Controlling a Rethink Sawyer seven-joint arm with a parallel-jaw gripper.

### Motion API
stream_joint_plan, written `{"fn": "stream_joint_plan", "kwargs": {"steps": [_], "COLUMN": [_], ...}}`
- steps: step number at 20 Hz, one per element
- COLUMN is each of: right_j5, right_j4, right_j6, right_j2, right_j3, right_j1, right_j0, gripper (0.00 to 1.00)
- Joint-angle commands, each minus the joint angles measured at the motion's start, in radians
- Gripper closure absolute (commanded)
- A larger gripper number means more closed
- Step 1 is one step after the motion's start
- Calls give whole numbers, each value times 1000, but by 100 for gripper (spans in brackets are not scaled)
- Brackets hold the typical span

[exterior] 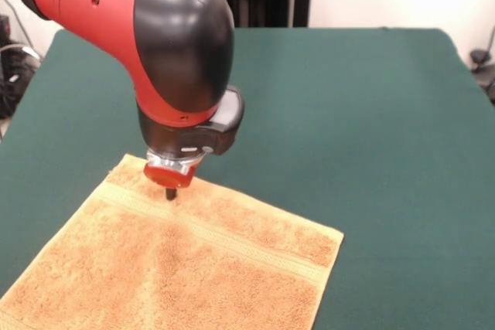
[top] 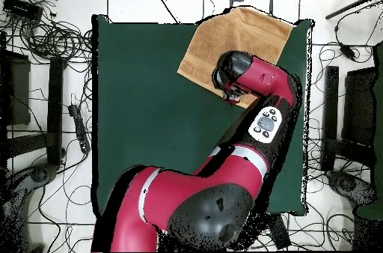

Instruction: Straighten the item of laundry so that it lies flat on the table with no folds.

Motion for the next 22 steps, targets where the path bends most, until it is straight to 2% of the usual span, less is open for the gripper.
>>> {"fn": "stream_joint_plan", "kwargs": {"steps": [1,22], "right_j5": [220,275], "right_j4": [-17,-12], "right_j6": [323,317], "right_j2": [29,-12], "right_j3": [134,131], "right_j1": [132,141], "right_j0": [39,53], "gripper": [0,0]}}
